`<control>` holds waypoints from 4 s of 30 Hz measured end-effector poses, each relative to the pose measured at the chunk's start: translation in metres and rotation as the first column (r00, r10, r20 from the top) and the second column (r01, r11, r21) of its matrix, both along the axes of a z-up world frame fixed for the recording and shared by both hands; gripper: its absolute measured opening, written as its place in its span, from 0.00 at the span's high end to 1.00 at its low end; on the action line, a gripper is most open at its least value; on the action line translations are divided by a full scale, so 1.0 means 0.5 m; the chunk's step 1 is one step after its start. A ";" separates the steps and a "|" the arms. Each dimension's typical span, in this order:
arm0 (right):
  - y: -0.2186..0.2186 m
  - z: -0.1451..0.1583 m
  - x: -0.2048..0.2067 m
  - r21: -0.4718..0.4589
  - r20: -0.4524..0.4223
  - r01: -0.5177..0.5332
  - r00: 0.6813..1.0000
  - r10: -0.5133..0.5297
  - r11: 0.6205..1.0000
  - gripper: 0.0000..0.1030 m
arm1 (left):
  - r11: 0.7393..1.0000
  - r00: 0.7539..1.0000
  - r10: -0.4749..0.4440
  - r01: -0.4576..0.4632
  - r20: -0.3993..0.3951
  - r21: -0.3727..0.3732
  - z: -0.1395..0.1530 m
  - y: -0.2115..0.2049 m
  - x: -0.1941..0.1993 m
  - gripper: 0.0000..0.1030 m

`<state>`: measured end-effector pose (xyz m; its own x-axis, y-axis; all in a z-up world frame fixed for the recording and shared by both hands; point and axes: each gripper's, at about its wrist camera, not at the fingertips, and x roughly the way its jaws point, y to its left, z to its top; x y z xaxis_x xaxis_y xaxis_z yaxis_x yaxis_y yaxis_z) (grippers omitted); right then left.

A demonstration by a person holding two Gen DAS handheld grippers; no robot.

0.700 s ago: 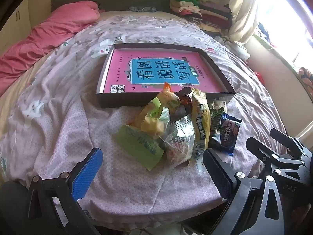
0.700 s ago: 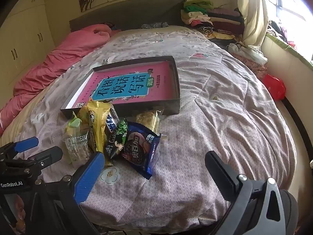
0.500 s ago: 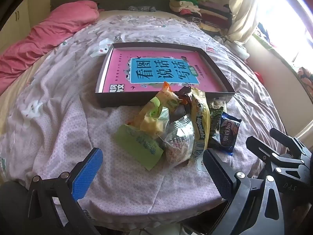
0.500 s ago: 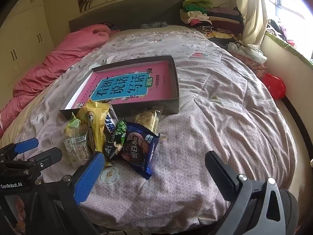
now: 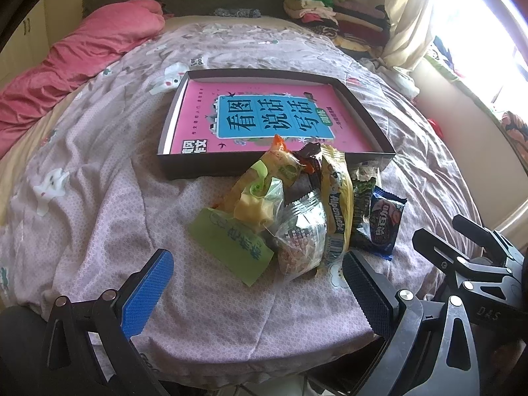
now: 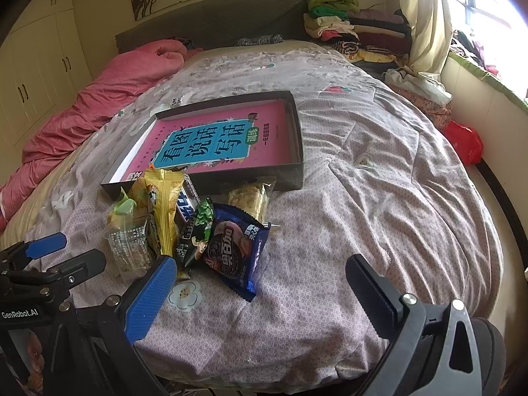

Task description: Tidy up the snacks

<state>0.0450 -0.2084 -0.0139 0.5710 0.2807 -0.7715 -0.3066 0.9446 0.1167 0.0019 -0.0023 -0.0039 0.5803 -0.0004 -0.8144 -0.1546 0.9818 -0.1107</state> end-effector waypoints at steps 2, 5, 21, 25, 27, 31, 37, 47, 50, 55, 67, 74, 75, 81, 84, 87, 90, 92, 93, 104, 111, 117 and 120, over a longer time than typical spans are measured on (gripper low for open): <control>0.000 -0.001 0.000 0.003 -0.001 -0.001 1.000 0.001 1.000 0.00 | 1.000 1.000 -0.001 0.001 -0.005 0.001 -0.001 0.001 0.001 0.01; 0.000 -0.001 0.001 0.003 -0.002 0.000 1.000 0.000 1.000 0.00 | 1.000 1.000 -0.001 0.001 -0.019 0.008 -0.003 0.000 0.001 0.01; -0.008 -0.022 0.014 0.023 -0.048 0.002 0.999 -0.001 1.000 0.00 | 0.995 0.991 -0.082 0.076 -0.101 -0.067 -0.029 -0.023 0.020 0.04; -0.013 -0.030 0.019 0.026 -0.060 0.008 0.998 -0.007 1.000 0.00 | 0.992 0.991 -0.089 0.079 -0.099 -0.095 -0.032 -0.022 0.024 0.12; -0.014 -0.033 0.022 0.030 -0.065 0.009 0.998 -0.007 1.000 0.00 | 0.991 0.992 -0.088 0.079 -0.091 -0.105 -0.030 -0.020 0.025 0.20; -0.012 -0.041 0.030 0.035 -0.076 0.000 0.997 0.002 0.999 0.00 | 0.989 0.992 -0.101 0.092 -0.075 -0.116 -0.030 -0.021 0.029 0.39; -0.009 -0.054 0.046 0.075 -0.097 -0.013 0.995 0.020 0.997 0.08 | 0.986 0.990 -0.118 0.108 -0.071 -0.124 -0.038 -0.027 0.037 0.58; 0.006 -0.095 0.084 0.148 -0.165 -0.063 0.982 0.088 0.987 0.52 | 0.979 0.989 -0.135 0.123 -0.065 -0.160 -0.048 -0.036 0.051 0.59; 0.022 -0.101 0.085 0.154 -0.168 -0.099 0.978 0.125 0.983 0.56 | 0.980 0.990 -0.128 0.117 -0.064 -0.161 -0.049 -0.037 0.056 0.59; 0.036 -0.102 0.087 0.148 -0.147 -0.125 0.978 0.147 0.981 0.61 | 0.983 0.990 -0.118 0.106 -0.076 -0.148 -0.057 -0.039 0.067 0.63; 0.017 -0.075 0.084 0.196 -0.084 -0.139 0.984 0.158 0.971 0.73 | 0.968 0.992 -0.121 0.107 -0.048 -0.229 -0.059 -0.009 0.068 0.71; 0.019 -0.055 0.071 0.168 -0.036 -0.164 0.984 0.173 0.972 0.75 | 0.959 0.993 -0.120 0.116 0.000 -0.258 -0.036 0.009 0.051 0.71; 0.021 -0.051 0.066 0.157 -0.022 -0.173 0.984 0.178 0.972 0.75 | 0.960 0.993 -0.114 0.112 0.006 -0.257 -0.033 0.013 0.050 0.71; 0.038 -0.061 0.068 0.137 -0.032 -0.202 0.978 0.208 0.970 0.75 | 0.961 0.995 -0.096 0.104 0.041 -0.257 -0.016 0.029 0.048 0.71; 0.036 -0.076 0.083 0.155 -0.068 -0.195 0.976 0.207 0.969 0.72 | 0.961 0.995 -0.088 0.099 0.051 -0.259 -0.011 0.036 0.048 0.71; 0.040 -0.089 0.098 0.170 -0.099 -0.198 0.971 0.216 0.965 0.68 | 0.962 0.995 -0.083 0.095 0.058 -0.257 -0.008 0.039 0.050 0.71; 0.055 -0.100 0.107 0.154 -0.110 -0.218 0.966 0.236 0.964 0.63 | 0.963 0.995 -0.080 0.095 0.067 -0.253 -0.003 0.042 0.049 0.71; 0.066 -0.106 0.109 0.141 -0.116 -0.233 0.961 0.249 0.962 0.61 | 0.962 0.994 -0.077 0.093 0.074 -0.256 -0.001 0.045 0.051 0.71; 0.070 -0.108 0.110 0.138 -0.115 -0.239 0.960 0.255 0.961 0.61 | 0.961 0.994 -0.076 0.094 0.079 -0.260 0.002 0.047 0.051 0.71; 0.044 -0.058 0.092 0.183 -0.026 -0.245 0.967 0.254 0.952 0.77 | 0.959 0.990 -0.039 0.074 0.132 -0.275 0.033 0.076 0.060 0.71; 0.028 -0.036 0.101 0.183 -0.002 -0.206 0.978 0.210 0.961 0.77 | 0.961 0.988 -0.004 0.047 0.154 -0.273 0.048 0.100 0.068 0.71; 0.007 -0.007 0.116 0.186 0.040 -0.161 0.987 0.156 0.969 0.77 | 0.962 0.985 0.028 0.021 0.172 -0.272 0.058 0.128 0.078 0.71; 0.000 0.005 0.128 0.191 0.058 -0.147 0.989 0.138 0.971 0.77 | 0.963 0.984 0.040 0.009 0.176 -0.269 0.061 0.139 0.087 0.71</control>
